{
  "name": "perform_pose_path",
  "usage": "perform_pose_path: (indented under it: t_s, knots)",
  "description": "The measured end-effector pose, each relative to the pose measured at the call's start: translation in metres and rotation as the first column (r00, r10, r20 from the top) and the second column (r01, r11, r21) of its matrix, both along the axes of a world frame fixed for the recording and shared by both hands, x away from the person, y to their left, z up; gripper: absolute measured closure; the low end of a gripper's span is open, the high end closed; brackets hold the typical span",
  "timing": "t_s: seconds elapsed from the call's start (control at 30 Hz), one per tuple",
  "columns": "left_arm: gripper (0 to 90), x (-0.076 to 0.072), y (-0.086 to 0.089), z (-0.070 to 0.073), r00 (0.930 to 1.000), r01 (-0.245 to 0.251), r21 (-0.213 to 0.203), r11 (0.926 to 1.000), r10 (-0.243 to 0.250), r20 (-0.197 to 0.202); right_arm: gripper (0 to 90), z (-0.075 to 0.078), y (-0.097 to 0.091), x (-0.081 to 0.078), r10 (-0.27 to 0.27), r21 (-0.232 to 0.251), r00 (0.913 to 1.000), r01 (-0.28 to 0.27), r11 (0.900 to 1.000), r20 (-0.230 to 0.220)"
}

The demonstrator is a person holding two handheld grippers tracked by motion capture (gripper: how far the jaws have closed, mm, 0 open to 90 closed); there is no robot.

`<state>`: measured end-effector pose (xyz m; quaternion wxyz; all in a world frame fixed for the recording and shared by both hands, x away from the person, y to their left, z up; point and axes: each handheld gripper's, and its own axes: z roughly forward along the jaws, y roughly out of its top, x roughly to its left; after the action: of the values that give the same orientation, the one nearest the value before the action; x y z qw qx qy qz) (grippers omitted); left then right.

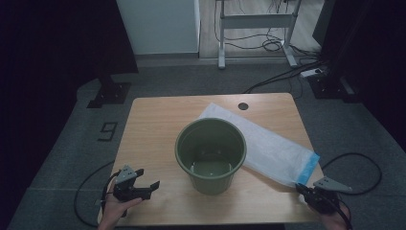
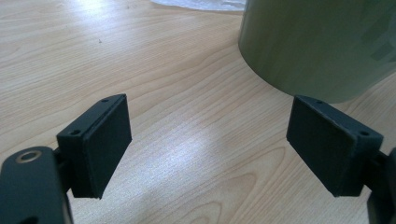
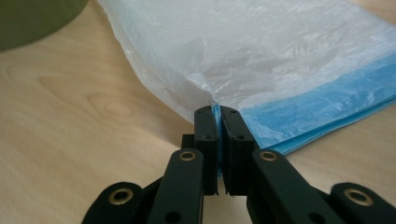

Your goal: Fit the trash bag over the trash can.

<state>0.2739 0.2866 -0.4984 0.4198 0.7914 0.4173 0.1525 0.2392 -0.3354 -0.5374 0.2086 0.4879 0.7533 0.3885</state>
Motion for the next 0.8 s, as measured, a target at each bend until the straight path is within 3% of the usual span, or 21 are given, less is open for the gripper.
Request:
perform_pose_path:
  t_s: [0.07,0.1,0.13,0.17,0.27,0.3,0.4,0.43,0.47,0.5,0.53,0.57,0.8]
  knots:
    - [13.4,-0.001,0.001,0.001,1.0,-0.002,-0.01,0.9999,0.002,0.002,79.3,0.0,-0.001,0.0,0.002,-0.007,1.0,-0.002,1.0,-0.003]
    - [13.4,-0.001,0.002,0.002,1.0,0.0,-0.02,0.9998,0.0,0.006,64.9,0.001,0.001,0.0,-0.001,-0.008,1.0,0.001,1.0,0.006]
    - [13.4,-0.001,0.002,0.002,1.0,0.0,-0.02,0.9998,0.0,0.006,64.9,0.001,0.001,0.0,-0.001,-0.008,1.0,0.001,1.0,0.006]
    - [13.4,-0.002,0.002,0.002,1.0,0.002,-0.021,0.9998,-0.002,0.006,51.5,0.006,0.009,-0.001,-0.009,0.0,0.9988,0.009,1.0,0.047]
    - [13.4,-0.002,0.001,0.002,1.0,0.002,-0.02,0.9998,-0.002,0.002,44.8,0.014,0.02,0.0,0.002,0.018,0.9969,-0.004,0.9998,0.078]
    - [13.4,-0.002,-0.001,0.0,1.0,0.005,-0.012,0.9999,-0.005,-0.002,39.6,0.019,0.034,0.006,0.032,0.033,0.9951,-0.036,0.9988,0.094]
    - [13.4,-0.002,-0.003,-0.002,0.9999,0.008,-0.001,1.0,-0.008,-0.009,36.6,0.019,0.049,0.016,0.067,0.032,0.9932,-0.071,0.997,0.095]
    - [13.4,-0.003,-0.005,-0.004,0.9998,0.014,0.004,0.9999,-0.014,-0.012,34.6,0.015,0.063,0.029,0.09,0.014,0.9922,-0.091,0.9957,0.087]
    - [13.4,-0.003,-0.005,-0.004,0.9998,0.014,0.004,0.9999,-0.014,-0.012,34.6,0.015,0.063,0.029,0.09,0.014,0.9922,-0.091,0.9957,0.087]
    - [13.4,-0.004,-0.007,-0.005,0.9996,0.025,0.0,0.9997,-0.025,-0.013,34.2,0.008,0.075,0.045,0.108,0.01,0.9918,-0.109,0.9939,0.068]
    - [13.3,-0.004,-0.007,-0.005,0.9996,0.025,0.0,0.9997,-0.025,-0.013,34.2,0.008,0.075,0.045,0.108,0.01,0.9918,-0.109,0.9939,0.068]
    - [13.4,-0.005,-0.008,-0.005,0.9994,0.033,0.006,0.9994,-0.033,-0.014,33.3,0.0,0.084,0.058,0.123,0.006,0.9915,-0.124,0.9923,0.042]
    - [13.3,-0.009,-0.009,-0.006,0.9994,0.03,0.008,0.9995,-0.03,-0.015,35.0,-0.011,0.097,0.083,0.122,-0.01,0.9925,-0.122,0.9925,0.01]
